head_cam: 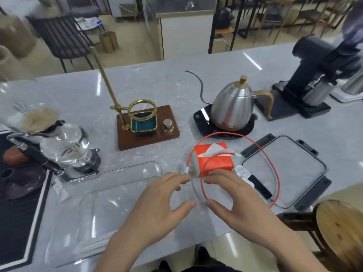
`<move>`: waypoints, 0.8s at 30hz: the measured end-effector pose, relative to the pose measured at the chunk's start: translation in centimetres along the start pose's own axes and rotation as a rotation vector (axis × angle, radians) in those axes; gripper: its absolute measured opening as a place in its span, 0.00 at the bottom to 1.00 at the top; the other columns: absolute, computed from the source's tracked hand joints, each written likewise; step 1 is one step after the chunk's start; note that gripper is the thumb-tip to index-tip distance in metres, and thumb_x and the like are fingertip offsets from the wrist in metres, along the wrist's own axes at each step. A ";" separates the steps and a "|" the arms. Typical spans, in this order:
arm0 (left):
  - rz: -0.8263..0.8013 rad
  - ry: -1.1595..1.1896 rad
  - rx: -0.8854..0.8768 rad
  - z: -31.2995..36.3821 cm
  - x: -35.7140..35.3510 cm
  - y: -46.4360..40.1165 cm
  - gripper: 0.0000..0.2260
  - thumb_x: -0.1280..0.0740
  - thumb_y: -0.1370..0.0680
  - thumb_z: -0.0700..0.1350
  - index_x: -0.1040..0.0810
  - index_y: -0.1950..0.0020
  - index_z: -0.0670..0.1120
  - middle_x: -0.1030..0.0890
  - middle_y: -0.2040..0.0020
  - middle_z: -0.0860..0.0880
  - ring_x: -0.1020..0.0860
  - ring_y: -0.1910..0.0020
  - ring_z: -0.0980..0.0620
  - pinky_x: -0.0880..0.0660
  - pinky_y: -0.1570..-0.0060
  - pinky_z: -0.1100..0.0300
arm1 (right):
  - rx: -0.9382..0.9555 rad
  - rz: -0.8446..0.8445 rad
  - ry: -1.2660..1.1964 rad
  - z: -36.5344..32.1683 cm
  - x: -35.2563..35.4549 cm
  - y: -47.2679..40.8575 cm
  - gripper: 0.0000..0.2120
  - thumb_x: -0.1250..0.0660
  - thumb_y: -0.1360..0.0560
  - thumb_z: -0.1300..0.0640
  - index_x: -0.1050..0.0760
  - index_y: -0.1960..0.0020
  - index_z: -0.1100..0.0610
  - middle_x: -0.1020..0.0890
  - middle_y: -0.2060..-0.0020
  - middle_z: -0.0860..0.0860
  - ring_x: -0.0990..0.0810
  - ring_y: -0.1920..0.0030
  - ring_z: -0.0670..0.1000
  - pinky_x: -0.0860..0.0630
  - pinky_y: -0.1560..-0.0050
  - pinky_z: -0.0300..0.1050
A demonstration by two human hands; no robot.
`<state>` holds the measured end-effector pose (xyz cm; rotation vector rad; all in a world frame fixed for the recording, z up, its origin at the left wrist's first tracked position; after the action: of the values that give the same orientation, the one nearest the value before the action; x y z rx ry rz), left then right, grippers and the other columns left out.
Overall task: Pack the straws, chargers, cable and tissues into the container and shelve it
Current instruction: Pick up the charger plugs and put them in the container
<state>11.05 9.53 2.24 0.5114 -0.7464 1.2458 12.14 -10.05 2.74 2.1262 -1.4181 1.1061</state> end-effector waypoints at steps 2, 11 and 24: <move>-0.004 0.001 0.006 0.9 -1.3 -0.7 0.20 0.32 0.28 0.62 0.27 0.36 0.61 0.25 0.44 0.66 0.25 0.46 0.65 0.26 0.47 0.65 | -0.009 0.009 -0.005 1.5 0.8 0.8 0.17 0.33 0.26 0.46 0.25 0.39 0.48 0.25 0.40 0.39 0.28 0.38 0.38 0.35 0.38 0.28; -0.019 0.067 0.051 3.2 -6.7 -3.6 0.21 0.28 0.28 0.54 0.26 0.36 0.60 0.24 0.45 0.64 0.23 0.48 0.59 0.27 0.51 0.68 | -0.115 0.089 -0.051 8.1 3.0 4.2 0.16 0.32 0.27 0.48 0.25 0.40 0.44 0.25 0.40 0.35 0.29 0.35 0.37 0.36 0.37 0.28; 0.008 0.184 0.143 3.7 -12.2 -6.8 0.20 0.27 0.28 0.47 0.25 0.39 0.60 0.22 0.45 0.63 0.23 0.48 0.61 0.23 0.50 0.64 | -0.252 0.141 -0.142 14.1 2.6 4.9 0.19 0.27 0.29 0.52 0.25 0.40 0.45 0.24 0.49 0.34 0.25 0.47 0.37 0.28 0.49 0.33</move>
<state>15.15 -2.81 -4.08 0.5022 -0.5071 1.3396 14.07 -23.01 -4.80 1.9828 -1.6960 0.7863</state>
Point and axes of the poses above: each hand's wrist, its own y-axis away from the middle knuckle, its own x-axis out of the back of the hand, z = x × y, the point moved 4 cm from there along -y, towards the middle knuckle
